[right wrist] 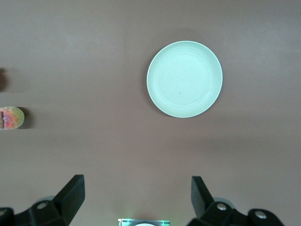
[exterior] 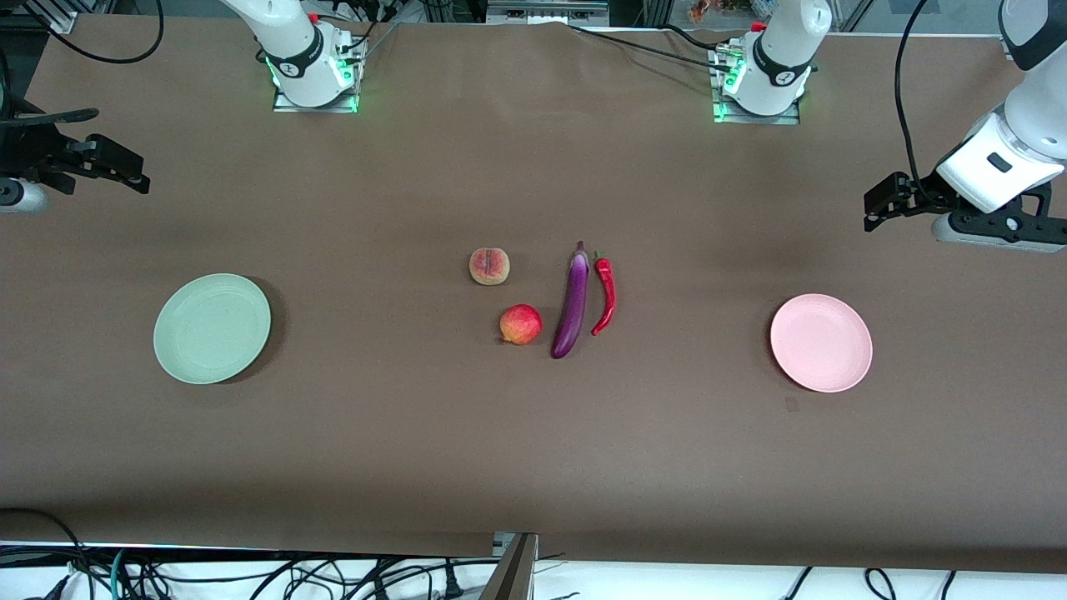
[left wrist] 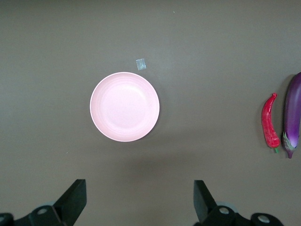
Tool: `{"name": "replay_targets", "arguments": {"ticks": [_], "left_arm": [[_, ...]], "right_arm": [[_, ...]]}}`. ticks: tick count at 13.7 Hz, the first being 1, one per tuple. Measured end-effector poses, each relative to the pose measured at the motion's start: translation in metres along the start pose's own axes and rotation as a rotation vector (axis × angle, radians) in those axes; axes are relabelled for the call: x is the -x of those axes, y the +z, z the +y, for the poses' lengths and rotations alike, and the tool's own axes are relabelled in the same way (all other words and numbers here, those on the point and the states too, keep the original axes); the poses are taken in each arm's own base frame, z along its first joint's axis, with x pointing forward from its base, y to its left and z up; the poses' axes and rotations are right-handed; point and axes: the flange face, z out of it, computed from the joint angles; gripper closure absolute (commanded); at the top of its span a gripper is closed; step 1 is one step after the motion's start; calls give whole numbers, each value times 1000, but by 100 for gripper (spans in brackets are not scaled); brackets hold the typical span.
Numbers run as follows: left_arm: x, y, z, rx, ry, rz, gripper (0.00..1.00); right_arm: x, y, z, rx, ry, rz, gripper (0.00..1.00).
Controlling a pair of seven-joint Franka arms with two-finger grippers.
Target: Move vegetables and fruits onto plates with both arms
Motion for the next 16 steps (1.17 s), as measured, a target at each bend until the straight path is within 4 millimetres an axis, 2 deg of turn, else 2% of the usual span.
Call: {"name": "replay_targets", "arguments": {"ticks": [12, 14, 16], "left_arm": [[1, 8, 5, 9, 7, -42, 0], [0, 18, 27, 19, 45, -81, 0], [-9, 53, 74, 50, 118, -150, 0]], "right_arm": [[0, 0, 1, 0, 2, 0, 0], [-1, 2, 1, 0, 3, -5, 0], [-4, 7, 3, 0, 7, -13, 0]]}}
